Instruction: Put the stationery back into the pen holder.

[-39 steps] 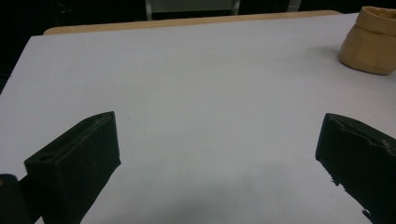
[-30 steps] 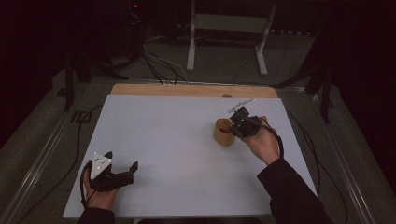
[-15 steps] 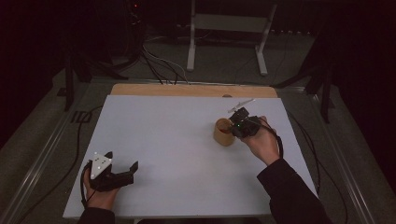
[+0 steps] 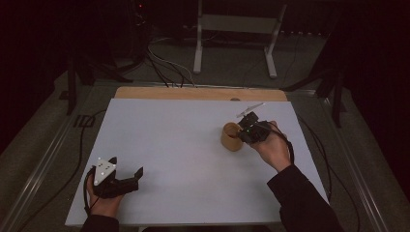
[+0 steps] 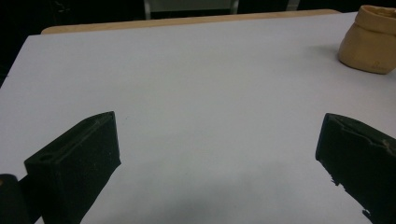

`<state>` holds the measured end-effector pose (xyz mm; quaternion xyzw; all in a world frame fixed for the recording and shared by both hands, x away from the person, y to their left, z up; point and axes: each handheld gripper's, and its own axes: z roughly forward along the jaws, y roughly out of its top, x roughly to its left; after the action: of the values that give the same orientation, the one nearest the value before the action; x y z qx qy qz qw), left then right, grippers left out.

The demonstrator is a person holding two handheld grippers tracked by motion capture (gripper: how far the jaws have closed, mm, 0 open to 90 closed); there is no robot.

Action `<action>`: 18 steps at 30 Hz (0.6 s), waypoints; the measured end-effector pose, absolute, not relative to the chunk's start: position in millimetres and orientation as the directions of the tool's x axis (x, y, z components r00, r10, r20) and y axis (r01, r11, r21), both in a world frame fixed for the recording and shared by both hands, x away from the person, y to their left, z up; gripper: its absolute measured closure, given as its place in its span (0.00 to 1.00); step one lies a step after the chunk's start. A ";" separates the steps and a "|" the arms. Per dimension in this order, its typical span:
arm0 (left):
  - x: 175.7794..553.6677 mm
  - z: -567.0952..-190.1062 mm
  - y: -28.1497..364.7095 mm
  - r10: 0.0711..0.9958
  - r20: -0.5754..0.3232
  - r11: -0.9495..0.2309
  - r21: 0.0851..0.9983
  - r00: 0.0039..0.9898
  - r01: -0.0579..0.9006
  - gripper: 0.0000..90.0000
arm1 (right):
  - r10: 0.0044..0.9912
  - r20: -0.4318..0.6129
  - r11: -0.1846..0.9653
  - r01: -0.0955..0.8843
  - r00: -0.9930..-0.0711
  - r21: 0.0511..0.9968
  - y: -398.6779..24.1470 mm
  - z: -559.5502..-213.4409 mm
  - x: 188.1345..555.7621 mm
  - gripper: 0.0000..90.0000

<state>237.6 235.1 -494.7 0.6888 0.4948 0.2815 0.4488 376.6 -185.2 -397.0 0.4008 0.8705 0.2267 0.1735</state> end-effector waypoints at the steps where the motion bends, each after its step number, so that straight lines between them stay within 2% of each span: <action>1: 237.6 -494.6 235.0 0.934 -0.055 -0.109 0.897 0.353 0.428 0.00 | 0.777 -0.119 0.574 0.620 -0.618 0.535 -185.3 -397.0 376.7 0.88; 4: 237.6 -494.7 235.0 0.934 -0.056 -0.108 0.897 0.352 0.429 0.00 | 0.780 -0.114 0.569 0.623 -0.615 0.537 -185.8 -397.2 377.3 0.87; 5: 237.7 -494.8 235.0 0.934 -0.057 -0.107 0.897 0.352 0.429 0.00 | 0.781 -0.113 0.568 0.623 -0.615 0.538 -186.0 -397.5 377.6 0.84; 18: 237.6 -494.6 235.4 0.934 -0.056 -0.108 0.897 0.352 0.430 0.00 | 0.811 -0.102 0.506 0.603 -0.576 0.617 -188.7 -392.2 377.2 0.32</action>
<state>237.6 235.4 -494.6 0.6890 0.4948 0.2812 0.4487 377.2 -188.7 -392.2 0.4177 0.8459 0.2695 0.1932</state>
